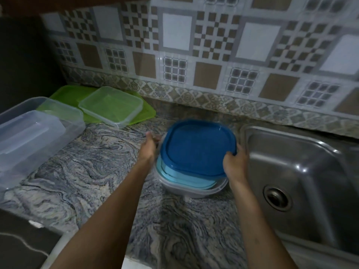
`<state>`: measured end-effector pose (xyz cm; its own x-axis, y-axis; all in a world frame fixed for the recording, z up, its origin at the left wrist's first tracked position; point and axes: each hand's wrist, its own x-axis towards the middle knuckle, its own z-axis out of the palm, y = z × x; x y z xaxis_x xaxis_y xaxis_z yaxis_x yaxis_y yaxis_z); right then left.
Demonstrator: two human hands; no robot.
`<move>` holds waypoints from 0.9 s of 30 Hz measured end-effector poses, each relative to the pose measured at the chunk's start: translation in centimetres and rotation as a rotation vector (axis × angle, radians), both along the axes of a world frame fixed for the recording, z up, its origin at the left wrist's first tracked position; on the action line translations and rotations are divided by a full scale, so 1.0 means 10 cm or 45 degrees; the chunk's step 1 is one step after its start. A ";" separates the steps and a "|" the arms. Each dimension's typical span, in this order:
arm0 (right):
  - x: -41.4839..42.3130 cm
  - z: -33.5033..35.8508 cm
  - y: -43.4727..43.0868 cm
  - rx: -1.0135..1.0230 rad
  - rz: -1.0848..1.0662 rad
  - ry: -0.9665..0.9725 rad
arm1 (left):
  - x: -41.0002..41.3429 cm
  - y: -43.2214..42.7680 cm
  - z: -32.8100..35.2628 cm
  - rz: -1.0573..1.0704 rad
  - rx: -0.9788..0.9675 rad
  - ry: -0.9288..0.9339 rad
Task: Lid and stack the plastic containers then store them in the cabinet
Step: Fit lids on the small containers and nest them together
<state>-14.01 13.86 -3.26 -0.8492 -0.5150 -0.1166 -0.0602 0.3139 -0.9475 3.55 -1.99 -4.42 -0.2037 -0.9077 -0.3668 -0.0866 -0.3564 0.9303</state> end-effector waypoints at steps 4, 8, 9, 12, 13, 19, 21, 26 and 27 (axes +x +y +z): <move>0.13 -0.13 0.05 0.085 -0.005 0.027 | 0.06 0.03 0.03 -0.248 0.034 -0.137; 0.19 -0.14 0.09 0.078 -0.014 0.009 | 0.09 0.02 0.08 -0.385 -0.048 -0.263; 0.18 -0.13 0.10 0.104 0.005 0.014 | 0.09 0.02 0.10 -0.405 -0.074 -0.278; 0.14 -0.15 0.16 0.225 0.080 0.086 | 0.11 0.06 0.13 -0.454 -0.103 -0.330; 0.13 -0.15 0.19 0.252 0.107 0.114 | 0.12 0.10 0.16 -0.479 -0.133 -0.359; 0.15 -0.21 0.26 0.315 0.143 0.191 | 0.12 0.20 0.22 -0.616 -0.288 -0.493; 0.15 -0.20 0.26 0.327 0.143 0.192 | 0.13 0.18 0.21 -0.633 -0.294 -0.488; 0.13 -0.13 0.22 0.434 0.036 0.263 | 0.17 0.15 0.19 -0.605 -0.328 -0.502; 0.16 -0.12 0.23 0.470 0.032 0.295 | 0.18 0.15 0.18 -0.608 -0.333 -0.504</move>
<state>-12.43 16.16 -4.44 -0.8623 -0.4954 -0.1050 -0.2699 0.6250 -0.7324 5.30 -0.50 -2.57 -0.5004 -0.8204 -0.2766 -0.5313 0.0388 0.8463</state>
